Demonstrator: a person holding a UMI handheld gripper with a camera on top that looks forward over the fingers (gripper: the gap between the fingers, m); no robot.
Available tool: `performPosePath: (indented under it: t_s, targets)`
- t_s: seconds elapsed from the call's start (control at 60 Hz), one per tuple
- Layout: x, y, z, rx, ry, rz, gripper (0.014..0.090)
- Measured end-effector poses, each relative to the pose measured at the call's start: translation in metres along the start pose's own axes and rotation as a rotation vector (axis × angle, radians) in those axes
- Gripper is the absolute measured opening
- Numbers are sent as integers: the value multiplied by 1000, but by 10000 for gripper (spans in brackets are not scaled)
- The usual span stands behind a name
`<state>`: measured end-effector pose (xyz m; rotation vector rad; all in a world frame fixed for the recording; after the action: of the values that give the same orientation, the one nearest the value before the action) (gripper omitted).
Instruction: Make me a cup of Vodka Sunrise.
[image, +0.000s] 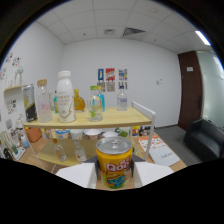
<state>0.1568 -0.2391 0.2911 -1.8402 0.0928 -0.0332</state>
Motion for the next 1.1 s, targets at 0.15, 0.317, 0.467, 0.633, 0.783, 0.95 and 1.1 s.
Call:
performPosePath:
  t_s: [0.15, 0.317, 0.467, 0.633, 0.783, 0.95, 1.1]
  targets:
    - [-4, 62, 12, -67, 49, -189, 512]
    - [-8, 93, 28, -100, 93, -534, 510]
    - [-18, 96, 39, -82, 125, -893, 510]
    - [-31, 87, 46, -37, 167, -1299, 510]
    - [-41, 82, 50, -11, 201, -1593, 508]
    - [-49, 84, 59, 2, 203, -1887, 510]
    - [-49, 86, 60, -16, 196, -1965, 509]
